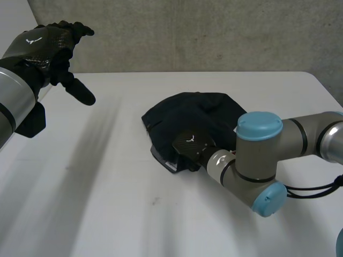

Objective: Fold the shorts.

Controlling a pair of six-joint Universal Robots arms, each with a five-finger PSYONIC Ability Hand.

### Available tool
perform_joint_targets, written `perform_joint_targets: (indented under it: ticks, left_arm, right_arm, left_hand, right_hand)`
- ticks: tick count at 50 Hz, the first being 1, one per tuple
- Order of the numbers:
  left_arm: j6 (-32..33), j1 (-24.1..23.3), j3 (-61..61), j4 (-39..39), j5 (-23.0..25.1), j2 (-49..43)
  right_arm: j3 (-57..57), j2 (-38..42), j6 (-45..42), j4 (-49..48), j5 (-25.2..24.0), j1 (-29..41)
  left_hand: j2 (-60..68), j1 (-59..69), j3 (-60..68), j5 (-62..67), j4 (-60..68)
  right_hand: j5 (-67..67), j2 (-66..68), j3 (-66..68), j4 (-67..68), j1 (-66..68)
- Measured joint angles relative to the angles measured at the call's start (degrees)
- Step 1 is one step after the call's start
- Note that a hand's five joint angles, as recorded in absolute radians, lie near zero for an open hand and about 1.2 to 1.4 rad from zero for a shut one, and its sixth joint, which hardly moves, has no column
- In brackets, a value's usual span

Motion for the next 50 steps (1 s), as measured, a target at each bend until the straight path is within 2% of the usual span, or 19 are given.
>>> perform_joint_targets:
  ticks: [7,15,20,21,27,28,31,35,37,40,42,44,45,47,48,49,50]
  left_arm:
    - [0.0,0.1,0.6,0.1,0.0,0.0]
    - [-0.1,0.9,1.8,0.1,0.0,0.8]
    - [-0.2,2.7,2.4,0.3,0.0,2.7]
    - [-0.2,3.3,2.3,0.4,0.0,3.3]
    - [-0.2,4.5,1.9,1.0,0.0,5.1]
    - [-0.2,4.6,1.8,1.1,0.1,5.4]
    - [-0.1,4.5,1.4,1.2,0.1,5.6]
    - [0.0,4.3,0.9,1.3,0.1,5.5]
    - [0.0,4.1,0.2,1.3,0.2,5.1]
    - [0.1,3.9,-0.3,1.3,0.2,4.7]
    - [0.2,3.4,-1.2,1.4,0.3,3.8]
    - [0.3,2.9,-1.5,1.4,0.3,3.0]
    - [0.4,2.2,-1.8,1.4,0.3,2.1]
    - [0.8,1.0,-1.9,1.4,0.3,0.6]
    - [1.2,0.3,-1.9,1.4,0.2,-0.3]
    - [1.7,-0.7,-1.9,1.4,0.1,-1.5]
    - [2.2,-1.3,-1.9,1.4,0.1,-2.2]
  right_arm:
    - [-7.5,-4.6,1.0,2.0,-0.1,4.0]
    - [-23.0,-10.8,10.2,-0.1,1.0,7.7]
    - [-28.6,-14.4,17.3,-6.4,8.2,7.8]
    - [-28.9,-15.3,18.7,-8.2,11.8,7.4]
    - [-26.3,-17.2,19.5,-10.3,22.5,5.5]
    - [-24.3,-17.8,18.7,-9.8,25.8,4.4]
    - [-20.5,-18.5,16.5,-8.3,29.0,2.5]
    - [-15.4,-18.8,13.9,-6.4,30.6,0.2]
    - [-7.2,-18.3,12.3,-5.4,30.9,-4.2]
    - [-2.6,-17.6,11.8,-5.4,30.7,-7.2]
    - [3.4,-16.0,11.7,-5.9,30.4,-11.8]
    - [6.0,-15.0,11.7,-6.0,30.2,-14.3]
    - [7.5,-14.3,11.6,-5.9,30.1,-16.0]
    - [8.6,-13.7,11.4,-5.4,30.0,-17.7]
    - [8.8,-13.6,11.3,-5.2,30.0,-18.0]
    - [9.4,-13.6,11.1,-4.3,29.7,-18.8]
    - [9.7,-13.8,10.9,-3.7,29.4,-19.2]
  left_hand:
    - [0.0,0.0,0.0,0.0,0.0]
    - [0.0,0.0,0.0,0.0,0.0]
    - [0.0,0.0,0.0,0.0,0.0]
    - [0.0,0.0,0.0,0.0,0.0]
    - [0.0,0.0,0.0,0.0,0.0]
    - [0.0,0.0,0.0,0.0,0.0]
    - [0.0,0.0,0.0,0.0,0.0]
    - [0.0,0.0,0.0,0.0,0.0]
    - [0.0,0.0,0.0,0.0,0.0]
    - [0.0,0.0,0.0,0.0,0.0]
    - [0.0,0.0,0.0,0.0,0.0]
    - [0.0,0.0,0.0,0.0,0.0]
    - [0.0,0.0,0.0,0.0,0.0]
    - [0.0,0.0,0.0,0.0,0.0]
    - [0.0,0.0,0.0,0.0,0.0]
    - [0.0,0.0,0.0,0.0,0.0]
    - [0.0,0.0,0.0,0.0,0.0]
  right_hand:
    - [0.0,0.0,0.0,0.0,0.0]
    - [0.0,0.0,0.0,0.0,0.0]
    - [0.0,0.0,0.0,0.0,0.4]
    - [0.0,0.0,0.0,0.0,0.4]
    - [0.0,0.0,0.0,0.0,0.4]
    - [0.0,0.0,0.0,0.0,0.4]
    - [0.0,0.0,0.0,0.1,0.4]
    - [0.0,0.0,0.0,0.3,0.4]
    - [0.0,0.0,0.0,0.3,0.4]
    - [0.0,0.0,0.0,0.3,0.4]
    - [0.0,0.0,0.0,0.3,0.4]
    - [-4.7,-5.8,-4.8,-4.4,-5.2]
    - [-18.0,-20.0,-18.7,-18.3,-18.6]
    - [-32.7,-35.3,-33.5,-33.2,-32.8]
    - [-32.7,-35.3,-33.5,-33.2,-32.8]
    - [-46.1,-48.5,-47.7,-47.8,-41.6]
    - [-49.7,-53.0,-52.5,-52.7,-43.4]
